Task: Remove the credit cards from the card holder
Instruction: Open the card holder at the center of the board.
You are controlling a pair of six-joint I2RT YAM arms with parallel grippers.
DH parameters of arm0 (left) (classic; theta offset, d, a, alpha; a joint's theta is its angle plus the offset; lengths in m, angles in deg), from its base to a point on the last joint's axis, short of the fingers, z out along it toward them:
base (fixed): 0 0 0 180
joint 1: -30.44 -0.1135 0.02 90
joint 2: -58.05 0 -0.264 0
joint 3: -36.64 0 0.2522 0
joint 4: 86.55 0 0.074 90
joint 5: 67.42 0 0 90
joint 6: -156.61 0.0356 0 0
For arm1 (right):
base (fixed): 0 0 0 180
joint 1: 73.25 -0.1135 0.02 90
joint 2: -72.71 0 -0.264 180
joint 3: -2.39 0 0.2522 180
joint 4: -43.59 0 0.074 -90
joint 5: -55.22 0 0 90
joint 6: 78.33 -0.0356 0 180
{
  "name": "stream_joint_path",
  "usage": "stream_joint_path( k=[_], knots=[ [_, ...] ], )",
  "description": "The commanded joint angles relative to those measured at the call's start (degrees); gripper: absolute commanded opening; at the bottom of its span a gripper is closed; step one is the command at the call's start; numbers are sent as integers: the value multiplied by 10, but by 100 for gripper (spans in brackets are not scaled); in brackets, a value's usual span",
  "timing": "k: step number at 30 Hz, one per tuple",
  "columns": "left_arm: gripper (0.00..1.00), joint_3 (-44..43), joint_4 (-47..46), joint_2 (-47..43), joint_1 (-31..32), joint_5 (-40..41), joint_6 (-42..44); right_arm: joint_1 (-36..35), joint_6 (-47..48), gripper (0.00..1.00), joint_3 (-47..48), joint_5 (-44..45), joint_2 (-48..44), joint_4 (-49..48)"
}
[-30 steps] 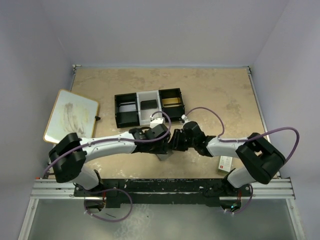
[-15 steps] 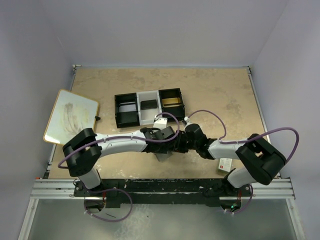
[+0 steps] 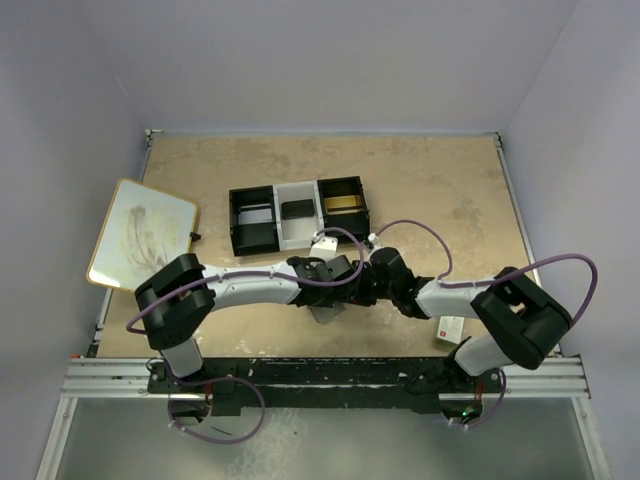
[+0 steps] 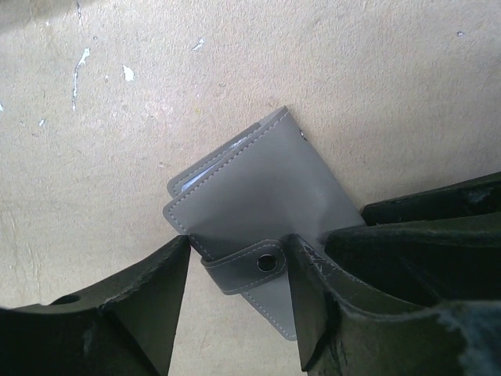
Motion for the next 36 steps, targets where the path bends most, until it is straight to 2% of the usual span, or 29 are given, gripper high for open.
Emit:
stream_joint_path(
  k=[1,3,7,12,16,19,30,34,36],
  knots=[
    [51,13,-33,-13,4,-31,4,-2,4,36,-9,-5,19,27],
    [49,12,-22,-6,4,-30,7,-2,4,36,-8,-5,21,27],
    [33,20,-9,0,6,-19,3,-2,4,37,-9,-4,22,27],
    [18,41,-28,-27,6,-18,2,-2,3,37,-9,-1,25,27],
    [12,47,-46,-47,6,-17,3,-2,5,37,-8,3,32,17],
    [3,51,-51,-60,6,-9,-1,-2,5,37,-8,2,36,15],
    [0,91,-99,-127,6,-8,-5,-2,15,40,-16,-19,30,-15],
    [0,101,-116,-137,6,-17,3,-2,44,50,-44,-94,5,-116],
    [0,105,-122,-137,6,-13,4,-2,54,53,-44,-116,11,-123]
  ],
)
